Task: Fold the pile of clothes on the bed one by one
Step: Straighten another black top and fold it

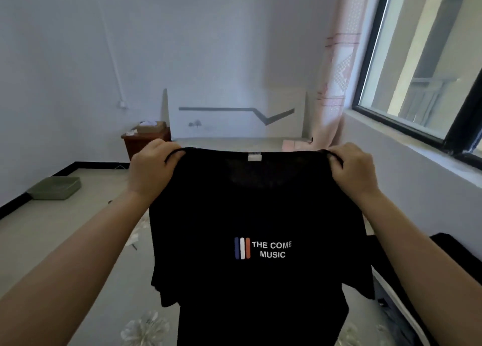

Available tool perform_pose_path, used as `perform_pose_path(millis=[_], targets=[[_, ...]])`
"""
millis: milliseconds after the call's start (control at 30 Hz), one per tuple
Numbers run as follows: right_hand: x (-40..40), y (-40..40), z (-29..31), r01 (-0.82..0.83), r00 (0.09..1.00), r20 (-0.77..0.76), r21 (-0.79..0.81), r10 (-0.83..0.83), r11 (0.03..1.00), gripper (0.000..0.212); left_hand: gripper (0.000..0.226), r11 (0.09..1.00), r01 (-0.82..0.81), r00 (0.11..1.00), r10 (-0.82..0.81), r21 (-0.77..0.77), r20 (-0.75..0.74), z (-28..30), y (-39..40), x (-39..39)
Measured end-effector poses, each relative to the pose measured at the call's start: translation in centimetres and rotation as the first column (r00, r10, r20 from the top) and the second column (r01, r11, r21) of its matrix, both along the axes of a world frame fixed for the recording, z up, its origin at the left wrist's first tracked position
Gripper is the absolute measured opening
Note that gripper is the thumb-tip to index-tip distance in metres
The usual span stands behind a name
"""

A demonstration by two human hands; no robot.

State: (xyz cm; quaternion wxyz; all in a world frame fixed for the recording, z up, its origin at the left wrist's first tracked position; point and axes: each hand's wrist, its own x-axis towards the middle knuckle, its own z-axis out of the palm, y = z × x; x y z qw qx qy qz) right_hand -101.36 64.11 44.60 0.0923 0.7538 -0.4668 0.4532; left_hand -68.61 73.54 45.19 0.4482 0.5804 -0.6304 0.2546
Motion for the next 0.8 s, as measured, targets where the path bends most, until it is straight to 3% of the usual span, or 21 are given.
perform_pose_path(millis=[133,300,567,700,800], targets=[[1.4,-4.5,-8.0,-0.007,0.975,-0.203,0.374,0.089,0.928,0.020,0.015,0.920,-0.001,1.000,-0.001,0.393,0.003,-7.1,-3.4,2.6],[3.9,-11.2,-18.7,0.049,0.938,-0.292,0.649,0.188,0.759,0.024,0.025,0.660,-0.057,0.995,0.101,0.749,-0.013,-16.8,-9.5,3.9],[7.2,-20.6,-30.3,0.106,0.926,-0.305,0.775,0.223,0.622,0.026,0.024,0.386,-0.127,0.986,0.150,0.914,0.074,-27.9,-18.6,5.9],[9.2,-23.4,-34.8,0.108,0.942,-0.273,0.800,0.197,0.591,0.027,0.026,0.365,-0.151,0.967,0.247,0.919,0.061,-32.6,-21.7,6.7],[9.9,-25.5,-37.8,0.101,0.949,-0.259,0.791,0.181,0.604,0.027,0.020,0.434,-0.177,0.890,0.454,0.883,-0.045,-36.0,-23.7,7.0]])
